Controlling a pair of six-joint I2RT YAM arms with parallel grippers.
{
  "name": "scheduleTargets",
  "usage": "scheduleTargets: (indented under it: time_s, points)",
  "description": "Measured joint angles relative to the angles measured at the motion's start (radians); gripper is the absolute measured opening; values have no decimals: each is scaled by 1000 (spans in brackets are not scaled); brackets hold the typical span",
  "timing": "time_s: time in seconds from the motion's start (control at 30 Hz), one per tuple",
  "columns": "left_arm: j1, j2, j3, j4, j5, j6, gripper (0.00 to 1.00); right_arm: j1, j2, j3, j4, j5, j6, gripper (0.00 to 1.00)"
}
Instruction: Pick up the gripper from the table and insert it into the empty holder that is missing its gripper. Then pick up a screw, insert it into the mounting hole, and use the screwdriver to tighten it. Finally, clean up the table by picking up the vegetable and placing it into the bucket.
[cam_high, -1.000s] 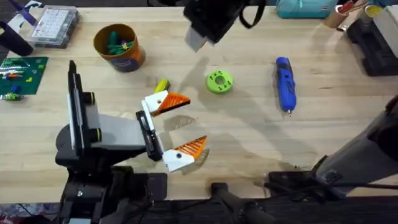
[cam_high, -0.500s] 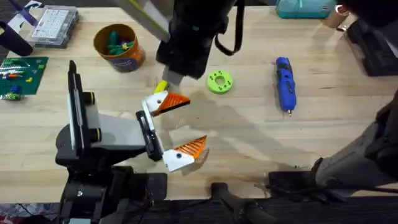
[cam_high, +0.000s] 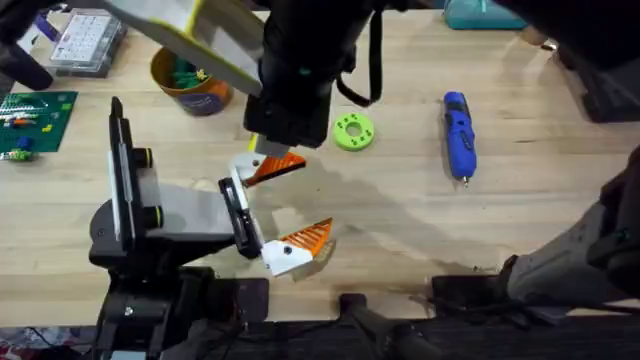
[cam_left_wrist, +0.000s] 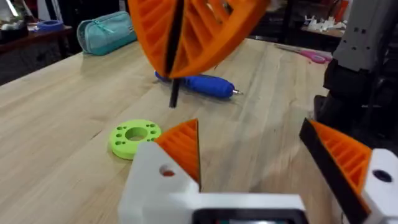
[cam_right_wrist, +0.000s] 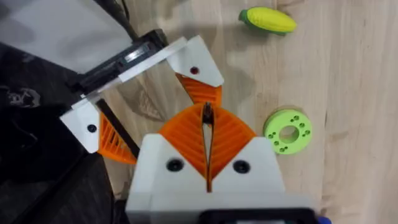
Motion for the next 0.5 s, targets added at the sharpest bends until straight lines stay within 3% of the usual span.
scheduleTargets:
  time_s: [0.5]
  points:
    - [0, 0, 0, 0, 0, 0, 986, 29, 0, 1, 21, 0, -12, 6]
